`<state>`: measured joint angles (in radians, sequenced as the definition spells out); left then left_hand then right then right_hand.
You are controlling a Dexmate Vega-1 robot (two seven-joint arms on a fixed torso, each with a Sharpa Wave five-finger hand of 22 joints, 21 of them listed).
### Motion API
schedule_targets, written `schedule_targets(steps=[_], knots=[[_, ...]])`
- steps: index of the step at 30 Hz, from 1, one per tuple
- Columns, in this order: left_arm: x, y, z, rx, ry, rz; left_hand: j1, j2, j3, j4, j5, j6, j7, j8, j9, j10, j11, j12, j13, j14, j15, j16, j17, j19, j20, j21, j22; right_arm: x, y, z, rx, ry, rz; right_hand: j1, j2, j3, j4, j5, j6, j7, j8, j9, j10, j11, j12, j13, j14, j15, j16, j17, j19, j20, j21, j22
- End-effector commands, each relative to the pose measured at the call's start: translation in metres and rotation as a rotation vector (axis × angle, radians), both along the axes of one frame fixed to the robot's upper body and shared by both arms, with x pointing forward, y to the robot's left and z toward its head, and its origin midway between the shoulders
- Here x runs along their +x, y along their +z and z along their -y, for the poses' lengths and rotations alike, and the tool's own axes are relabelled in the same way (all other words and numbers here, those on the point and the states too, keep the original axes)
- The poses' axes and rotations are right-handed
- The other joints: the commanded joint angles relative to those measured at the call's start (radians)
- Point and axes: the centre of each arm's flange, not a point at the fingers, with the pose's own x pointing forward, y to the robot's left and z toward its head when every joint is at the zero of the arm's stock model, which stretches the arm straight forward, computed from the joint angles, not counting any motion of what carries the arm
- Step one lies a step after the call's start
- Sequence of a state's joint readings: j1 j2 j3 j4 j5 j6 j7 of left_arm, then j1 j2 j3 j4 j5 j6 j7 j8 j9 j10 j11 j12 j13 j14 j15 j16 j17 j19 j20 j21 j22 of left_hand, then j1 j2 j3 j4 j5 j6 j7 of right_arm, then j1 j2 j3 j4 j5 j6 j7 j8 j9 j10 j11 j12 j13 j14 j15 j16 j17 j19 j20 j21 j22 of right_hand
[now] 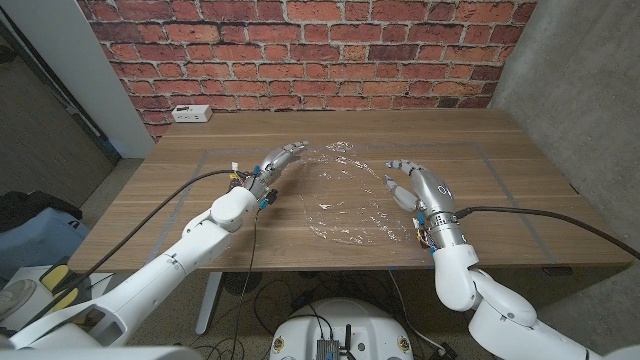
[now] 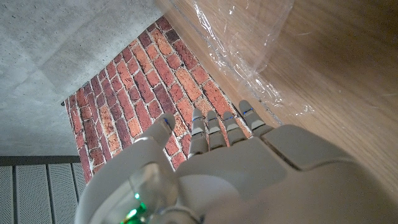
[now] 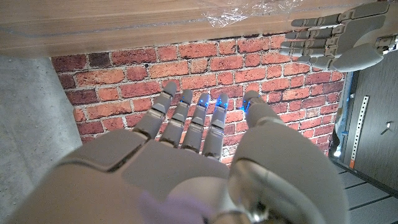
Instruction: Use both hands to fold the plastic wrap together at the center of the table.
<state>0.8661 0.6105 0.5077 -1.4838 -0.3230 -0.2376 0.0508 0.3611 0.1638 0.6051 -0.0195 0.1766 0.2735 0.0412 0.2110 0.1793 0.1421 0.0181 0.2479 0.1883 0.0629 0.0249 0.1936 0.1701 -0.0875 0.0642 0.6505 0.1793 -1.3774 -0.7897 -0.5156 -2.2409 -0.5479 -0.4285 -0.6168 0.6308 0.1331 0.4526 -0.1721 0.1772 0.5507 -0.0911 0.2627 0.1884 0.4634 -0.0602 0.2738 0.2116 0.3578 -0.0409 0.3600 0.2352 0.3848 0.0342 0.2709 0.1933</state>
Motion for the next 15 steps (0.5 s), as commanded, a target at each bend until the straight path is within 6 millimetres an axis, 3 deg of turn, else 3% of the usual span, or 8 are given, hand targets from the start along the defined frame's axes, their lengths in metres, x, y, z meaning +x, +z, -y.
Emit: schedule_targets(steps=[1, 15], knots=[[-0.003, -0.001, 0.003, 0.016, -0.003, 0.003, 0.002, -0.004, 0.003, -0.004, -0.001, 0.005, 0.0, 0.001, 0.003, 0.011, 0.005, 0.003, 0.005, 0.006, 0.0, 0.001, 0.001, 0.005, 0.0, -0.002, 0.003, -0.01, -0.007, -0.004, -0.061, -0.018, -0.038, 0.03, 0.001, 0.003, -0.008, 0.0, 0.015, 0.001, 0.006, 0.006, 0.016, -0.002, 0.005, 0.003, 0.009, -0.116, 0.009, 0.003, 0.009, 0.003, 0.01, 0.002], [-0.007, -0.002, 0.007, 0.023, -0.01, 0.006, -0.001, -0.005, 0.004, -0.005, -0.002, 0.008, -0.001, -0.004, 0.003, 0.015, 0.006, -0.001, 0.005, 0.008, 0.0, -0.001, 0.002, 0.008, 0.0, -0.005, 0.003, -0.019, -0.017, -0.008, -0.112, -0.023, -0.094, 0.092, -0.015, -0.001, -0.013, 0.0, 0.062, 0.009, 0.012, 0.007, 0.032, -0.003, 0.002, 0.004, 0.013, -0.115, 0.011, 0.0, 0.017, 0.014, 0.012, 0.001]])
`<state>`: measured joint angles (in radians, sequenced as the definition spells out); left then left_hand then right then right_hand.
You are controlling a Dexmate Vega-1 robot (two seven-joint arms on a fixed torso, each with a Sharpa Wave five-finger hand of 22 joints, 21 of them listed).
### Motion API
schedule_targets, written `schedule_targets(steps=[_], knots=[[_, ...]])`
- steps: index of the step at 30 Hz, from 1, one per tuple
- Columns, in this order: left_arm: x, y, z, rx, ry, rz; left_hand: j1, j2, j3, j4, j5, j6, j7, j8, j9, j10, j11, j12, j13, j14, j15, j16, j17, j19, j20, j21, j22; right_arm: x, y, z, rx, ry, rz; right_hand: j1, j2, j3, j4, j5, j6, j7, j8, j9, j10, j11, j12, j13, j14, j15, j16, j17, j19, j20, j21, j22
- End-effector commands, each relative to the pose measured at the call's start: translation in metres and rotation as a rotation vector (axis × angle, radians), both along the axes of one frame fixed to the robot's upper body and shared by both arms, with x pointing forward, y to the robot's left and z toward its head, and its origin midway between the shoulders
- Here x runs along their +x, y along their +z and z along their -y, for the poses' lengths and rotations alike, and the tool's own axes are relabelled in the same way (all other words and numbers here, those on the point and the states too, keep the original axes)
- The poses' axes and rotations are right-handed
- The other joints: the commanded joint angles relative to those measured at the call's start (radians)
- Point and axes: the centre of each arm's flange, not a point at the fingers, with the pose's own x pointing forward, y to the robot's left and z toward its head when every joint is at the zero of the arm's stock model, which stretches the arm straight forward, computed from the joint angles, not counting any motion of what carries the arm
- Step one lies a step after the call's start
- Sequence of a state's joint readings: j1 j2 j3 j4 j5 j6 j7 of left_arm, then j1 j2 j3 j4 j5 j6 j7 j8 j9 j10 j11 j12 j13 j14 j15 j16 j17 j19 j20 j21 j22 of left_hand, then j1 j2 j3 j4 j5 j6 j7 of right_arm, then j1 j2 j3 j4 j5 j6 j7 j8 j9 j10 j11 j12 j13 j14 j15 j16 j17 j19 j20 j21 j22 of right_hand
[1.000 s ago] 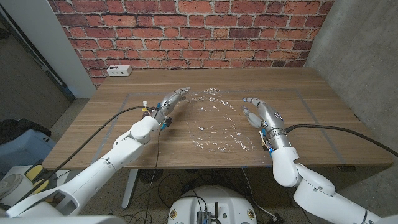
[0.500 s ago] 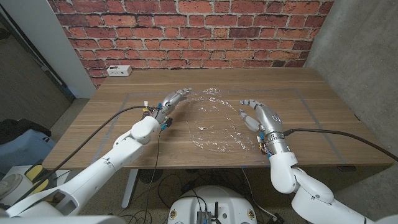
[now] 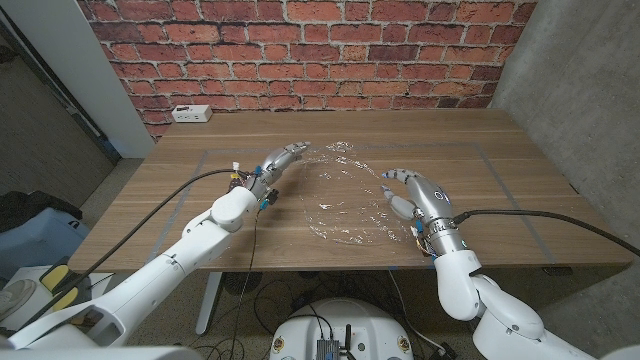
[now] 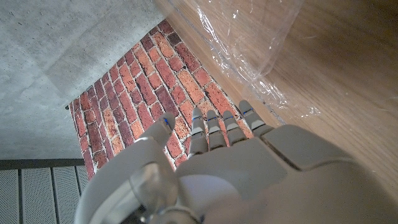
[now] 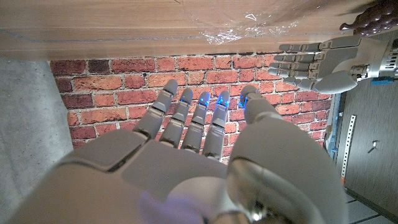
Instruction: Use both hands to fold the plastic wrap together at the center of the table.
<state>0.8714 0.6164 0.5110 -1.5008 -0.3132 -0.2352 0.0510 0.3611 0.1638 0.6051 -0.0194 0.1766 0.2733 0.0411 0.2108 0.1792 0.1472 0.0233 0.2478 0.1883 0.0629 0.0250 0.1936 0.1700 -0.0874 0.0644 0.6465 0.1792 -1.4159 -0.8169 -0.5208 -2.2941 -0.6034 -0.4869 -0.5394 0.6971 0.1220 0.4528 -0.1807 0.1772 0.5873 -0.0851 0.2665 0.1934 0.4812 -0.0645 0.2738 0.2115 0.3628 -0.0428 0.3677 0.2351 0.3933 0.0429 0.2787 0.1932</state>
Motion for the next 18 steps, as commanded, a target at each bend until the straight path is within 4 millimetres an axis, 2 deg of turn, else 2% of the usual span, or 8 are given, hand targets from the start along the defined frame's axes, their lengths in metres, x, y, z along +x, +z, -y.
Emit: schedule_targets(steps=[1, 11, 18], knots=[[-0.004, -0.002, 0.004, 0.01, -0.006, -0.001, -0.001, -0.006, 0.004, -0.005, -0.002, 0.008, 0.0, -0.005, 0.004, 0.009, 0.0, -0.001, 0.005, 0.008, -0.001, -0.001, 0.002, 0.008, 0.001, -0.001, 0.003, -0.009, -0.009, -0.004, -0.041, -0.011, -0.036, 0.032, -0.005, -0.001, -0.004, 0.0, 0.03, 0.005, 0.008, 0.002, 0.018, 0.002, 0.002, 0.004, 0.008, -0.113, 0.003, -0.001, 0.01, 0.006, 0.005, 0.001], [-0.006, -0.005, 0.006, 0.014, -0.014, -0.002, -0.005, -0.007, 0.004, -0.005, -0.002, 0.01, -0.001, -0.008, 0.004, 0.011, 0.001, -0.004, 0.005, 0.009, 0.0, -0.003, 0.002, 0.009, 0.002, -0.004, 0.003, -0.015, -0.015, -0.009, -0.06, -0.008, -0.053, 0.073, -0.014, -0.014, 0.004, -0.002, 0.078, 0.013, 0.016, 0.004, 0.049, 0.001, 0.008, 0.009, 0.054, -0.125, 0.029, 0.006, 0.025, 0.007, 0.01, 0.001], [-0.008, -0.009, 0.006, 0.014, -0.015, -0.005, -0.009, -0.009, 0.003, -0.003, -0.003, 0.011, 0.0, -0.01, 0.004, 0.011, 0.002, -0.006, 0.005, 0.01, -0.001, -0.004, 0.002, 0.011, 0.002, -0.006, 0.003, -0.018, -0.02, -0.011, -0.07, -0.008, -0.064, 0.087, -0.028, -0.024, 0.002, -0.004, 0.088, 0.014, 0.016, 0.004, 0.056, 0.0, 0.011, 0.013, 0.058, -0.13, 0.035, 0.011, 0.031, 0.008, 0.011, 0.001]])
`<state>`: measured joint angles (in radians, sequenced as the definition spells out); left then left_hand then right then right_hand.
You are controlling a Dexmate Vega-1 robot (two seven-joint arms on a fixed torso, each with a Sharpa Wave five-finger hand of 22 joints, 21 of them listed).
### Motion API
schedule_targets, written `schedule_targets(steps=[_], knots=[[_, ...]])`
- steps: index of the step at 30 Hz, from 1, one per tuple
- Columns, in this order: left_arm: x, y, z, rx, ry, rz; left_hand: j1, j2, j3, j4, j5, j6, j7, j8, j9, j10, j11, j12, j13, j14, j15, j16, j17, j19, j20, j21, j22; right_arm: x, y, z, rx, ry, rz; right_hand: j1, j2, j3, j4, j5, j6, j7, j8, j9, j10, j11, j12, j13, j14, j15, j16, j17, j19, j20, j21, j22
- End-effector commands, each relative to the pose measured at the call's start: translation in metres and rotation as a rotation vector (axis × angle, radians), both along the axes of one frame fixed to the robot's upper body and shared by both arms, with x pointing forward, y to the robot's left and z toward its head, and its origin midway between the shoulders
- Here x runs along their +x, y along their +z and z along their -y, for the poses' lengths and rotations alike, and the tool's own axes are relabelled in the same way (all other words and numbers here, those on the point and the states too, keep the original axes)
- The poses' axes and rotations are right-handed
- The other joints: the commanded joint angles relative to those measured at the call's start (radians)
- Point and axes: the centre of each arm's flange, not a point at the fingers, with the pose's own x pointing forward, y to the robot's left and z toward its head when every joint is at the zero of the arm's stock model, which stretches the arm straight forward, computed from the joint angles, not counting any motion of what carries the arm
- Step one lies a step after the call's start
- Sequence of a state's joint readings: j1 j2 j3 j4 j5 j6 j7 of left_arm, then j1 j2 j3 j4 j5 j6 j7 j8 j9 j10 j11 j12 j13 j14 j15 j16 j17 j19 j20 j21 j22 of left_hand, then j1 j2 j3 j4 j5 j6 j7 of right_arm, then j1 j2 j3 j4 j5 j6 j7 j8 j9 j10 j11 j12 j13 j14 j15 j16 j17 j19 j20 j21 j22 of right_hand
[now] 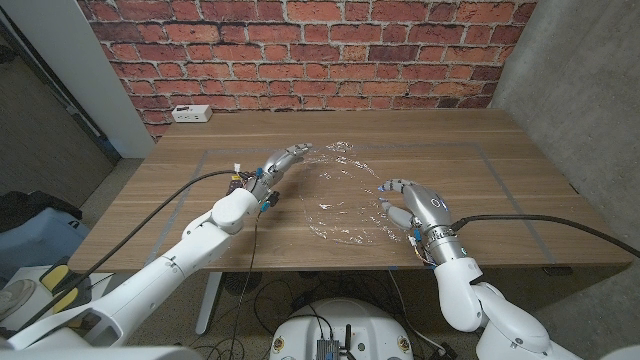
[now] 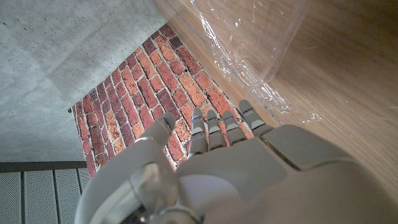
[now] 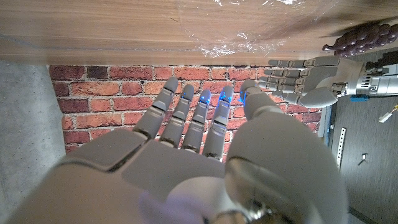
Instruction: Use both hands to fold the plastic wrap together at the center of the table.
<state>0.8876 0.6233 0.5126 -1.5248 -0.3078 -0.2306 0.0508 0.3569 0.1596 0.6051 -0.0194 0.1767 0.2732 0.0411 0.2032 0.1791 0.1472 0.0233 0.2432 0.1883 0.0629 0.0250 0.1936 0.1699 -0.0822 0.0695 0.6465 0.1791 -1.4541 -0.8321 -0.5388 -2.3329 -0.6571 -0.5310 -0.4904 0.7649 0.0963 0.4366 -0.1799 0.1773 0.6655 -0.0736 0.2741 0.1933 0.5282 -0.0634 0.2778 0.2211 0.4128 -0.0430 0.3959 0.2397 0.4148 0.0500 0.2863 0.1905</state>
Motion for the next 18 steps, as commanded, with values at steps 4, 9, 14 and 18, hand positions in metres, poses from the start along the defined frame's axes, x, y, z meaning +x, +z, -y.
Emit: schedule_targets(steps=[4, 9, 14, 18], knots=[[-0.0031, -0.0056, 0.0012, 0.004, -0.007, -0.003, -0.006, -0.005, 0.003, -0.003, -0.003, 0.012, -0.001, -0.004, 0.004, 0.012, 0.0, -0.002, 0.005, 0.01, 0.0, -0.004, 0.003, 0.006, -0.003, -0.007, 0.003, -0.0064, -0.0106, -0.0077, -0.028, 0.01, -0.034, 0.03, -0.01, -0.012, -0.001, -0.004, 0.021, 0.0, 0.01, 0.005, 0.017, -0.001, 0.009, 0.005, 0.007, -0.132, 0.008, 0.008, 0.01, 0.002, 0.003, 0.003], [-0.0026, -0.0068, 0.0011, 0.002, -0.009, -0.005, -0.008, -0.005, 0.003, -0.002, -0.003, 0.012, -0.001, -0.005, 0.004, 0.011, 0.002, -0.004, 0.005, 0.011, 0.0, -0.004, 0.003, 0.006, -0.002, -0.008, 0.003, -0.0065, -0.0137, -0.0115, -0.047, 0.026, -0.065, 0.039, -0.019, -0.018, -0.001, -0.005, 0.027, 0.002, 0.01, 0.006, 0.021, -0.002, 0.011, 0.008, 0.005, -0.136, 0.009, 0.01, 0.011, 0.002, 0.004, 0.003], [-0.0017, -0.0072, 0.0013, 0.004, -0.011, -0.005, -0.01, -0.005, 0.003, -0.001, -0.003, 0.013, 0.0, -0.006, 0.004, 0.013, 0.001, -0.005, 0.006, 0.011, -0.001, -0.005, 0.003, 0.006, -0.002, -0.01, 0.003, -0.0059, -0.0162, -0.0139, -0.059, 0.026, -0.091, 0.051, -0.028, -0.024, -0.001, -0.005, 0.033, 0.001, 0.01, 0.006, 0.018, -0.006, 0.01, 0.011, -0.004, -0.135, 0.008, 0.012, 0.012, 0.004, 0.004, 0.003], [-0.0008, -0.007, 0.0018, 0.004, -0.014, -0.005, -0.011, -0.006, 0.003, -0.001, -0.003, 0.013, 0.0, -0.006, 0.004, 0.013, 0.0, -0.006, 0.006, 0.011, -0.001, -0.005, 0.003, 0.007, -0.002, -0.01, 0.003, -0.0054, -0.0186, -0.0152, -0.069, 0.026, -0.112, 0.062, -0.031, -0.026, -0.001, -0.004, 0.036, 0.0, 0.009, 0.007, 0.014, -0.008, 0.009, 0.012, -0.013, -0.132, 0.005, 0.014, 0.011, 0.005, 0.003, 0.003]])
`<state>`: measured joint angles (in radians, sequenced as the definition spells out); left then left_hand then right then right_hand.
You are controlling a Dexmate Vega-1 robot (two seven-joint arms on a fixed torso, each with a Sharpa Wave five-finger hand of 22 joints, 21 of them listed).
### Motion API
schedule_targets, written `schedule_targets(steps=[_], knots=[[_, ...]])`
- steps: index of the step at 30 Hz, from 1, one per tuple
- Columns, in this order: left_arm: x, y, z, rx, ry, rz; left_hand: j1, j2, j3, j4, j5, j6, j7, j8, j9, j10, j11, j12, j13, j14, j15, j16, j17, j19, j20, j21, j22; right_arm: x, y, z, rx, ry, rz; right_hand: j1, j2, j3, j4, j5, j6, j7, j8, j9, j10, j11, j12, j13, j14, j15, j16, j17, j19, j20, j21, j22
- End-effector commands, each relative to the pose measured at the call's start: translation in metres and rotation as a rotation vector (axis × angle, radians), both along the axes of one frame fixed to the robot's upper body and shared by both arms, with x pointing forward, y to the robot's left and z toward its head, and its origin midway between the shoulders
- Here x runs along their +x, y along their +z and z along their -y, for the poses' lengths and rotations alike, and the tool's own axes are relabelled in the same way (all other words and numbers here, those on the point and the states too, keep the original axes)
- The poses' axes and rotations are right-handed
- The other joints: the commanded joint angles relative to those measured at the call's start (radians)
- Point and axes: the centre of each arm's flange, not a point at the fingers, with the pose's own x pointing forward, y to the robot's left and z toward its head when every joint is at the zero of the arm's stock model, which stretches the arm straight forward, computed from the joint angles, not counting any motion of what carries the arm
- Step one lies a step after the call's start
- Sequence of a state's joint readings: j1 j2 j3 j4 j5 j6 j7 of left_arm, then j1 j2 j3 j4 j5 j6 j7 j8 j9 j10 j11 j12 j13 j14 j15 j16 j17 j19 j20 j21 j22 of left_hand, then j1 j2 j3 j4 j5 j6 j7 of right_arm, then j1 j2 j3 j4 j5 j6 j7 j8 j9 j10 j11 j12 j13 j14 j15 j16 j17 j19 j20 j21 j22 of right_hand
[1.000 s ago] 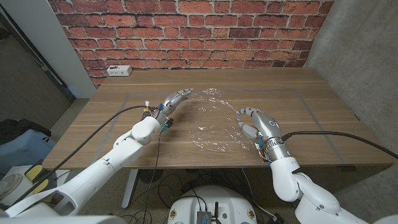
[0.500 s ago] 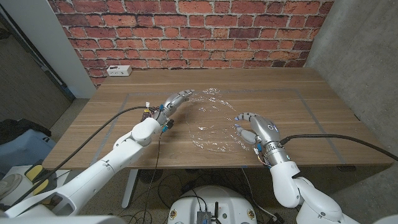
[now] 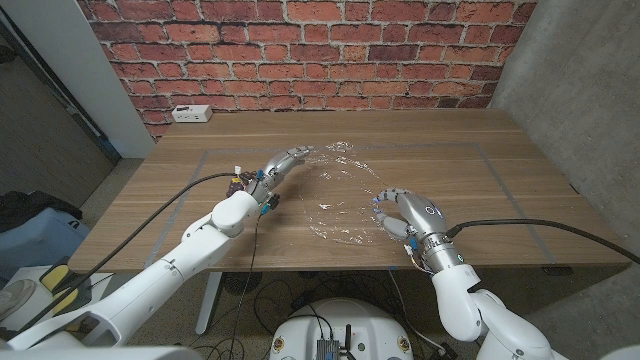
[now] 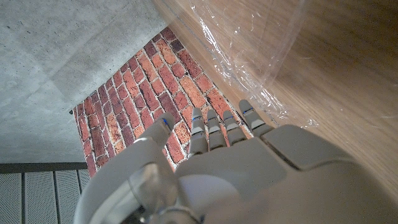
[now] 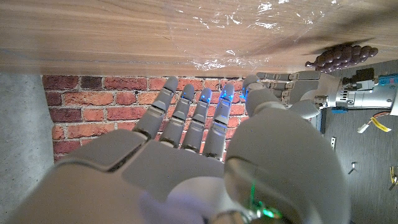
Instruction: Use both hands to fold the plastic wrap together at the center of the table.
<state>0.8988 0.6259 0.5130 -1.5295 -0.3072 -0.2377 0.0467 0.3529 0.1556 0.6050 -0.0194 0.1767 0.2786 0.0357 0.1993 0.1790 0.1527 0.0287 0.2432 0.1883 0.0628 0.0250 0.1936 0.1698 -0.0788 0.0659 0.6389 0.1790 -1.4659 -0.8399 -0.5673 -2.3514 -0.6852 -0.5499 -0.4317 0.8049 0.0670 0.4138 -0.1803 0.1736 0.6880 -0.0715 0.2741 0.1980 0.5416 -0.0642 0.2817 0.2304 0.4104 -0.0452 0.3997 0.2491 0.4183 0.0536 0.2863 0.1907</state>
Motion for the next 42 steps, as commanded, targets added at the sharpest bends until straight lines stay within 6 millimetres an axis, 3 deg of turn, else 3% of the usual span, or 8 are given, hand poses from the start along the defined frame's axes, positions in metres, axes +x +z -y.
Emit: schedule_targets(steps=[1, 19, 42], knots=[[0.002, -0.002, 0.001, 0.002, -0.007, -0.002, -0.007, -0.002, 0.003, -0.001, -0.003, 0.008, 0.004, -0.003, 0.005, 0.008, -0.006, -0.006, 0.006, 0.011, -0.002, -0.005, 0.003, 0.003, 0.002, -0.003, 0.003, 0.0, -0.007, -0.006, -0.032, 0.006, -0.056, 0.027, -0.002, -0.004, 0.0, 0.0, 0.013, -0.003, 0.008, 0.002, -0.002, -0.007, 0.004, 0.004, -0.012, -0.13, 0.001, 0.005, 0.006, -0.001, 0.002, 0.003], [0.006, 0.0, 0.001, 0.009, -0.014, -0.008, -0.012, -0.003, 0.003, 0.0, -0.004, 0.009, 0.005, -0.005, 0.005, 0.009, -0.007, -0.009, 0.006, 0.011, -0.002, -0.006, 0.003, 0.005, 0.002, -0.007, 0.003, 0.003, -0.018, -0.013, -0.027, 0.016, -0.115, 0.071, -0.011, -0.008, -0.004, 0.001, 0.039, 0.005, 0.013, 0.004, 0.001, -0.011, 0.004, 0.009, -0.017, -0.13, 0.003, 0.007, 0.008, 0.002, 0.001, 0.002], [0.007, 0.0, 0.005, 0.024, -0.03, -0.012, -0.017, -0.003, 0.003, 0.001, -0.004, 0.011, 0.006, -0.007, 0.005, 0.012, -0.002, -0.012, 0.006, 0.011, -0.002, -0.007, 0.003, 0.007, 0.003, -0.011, 0.004, 0.001, -0.034, -0.023, -0.056, -0.001, -0.185, 0.099, -0.016, -0.023, 0.007, -0.001, 0.017, 0.004, -0.004, 0.006, -0.021, -0.014, -0.006, 0.015, -0.044, -0.123, -0.002, 0.014, -0.003, 0.004, -0.004, 0.003]])
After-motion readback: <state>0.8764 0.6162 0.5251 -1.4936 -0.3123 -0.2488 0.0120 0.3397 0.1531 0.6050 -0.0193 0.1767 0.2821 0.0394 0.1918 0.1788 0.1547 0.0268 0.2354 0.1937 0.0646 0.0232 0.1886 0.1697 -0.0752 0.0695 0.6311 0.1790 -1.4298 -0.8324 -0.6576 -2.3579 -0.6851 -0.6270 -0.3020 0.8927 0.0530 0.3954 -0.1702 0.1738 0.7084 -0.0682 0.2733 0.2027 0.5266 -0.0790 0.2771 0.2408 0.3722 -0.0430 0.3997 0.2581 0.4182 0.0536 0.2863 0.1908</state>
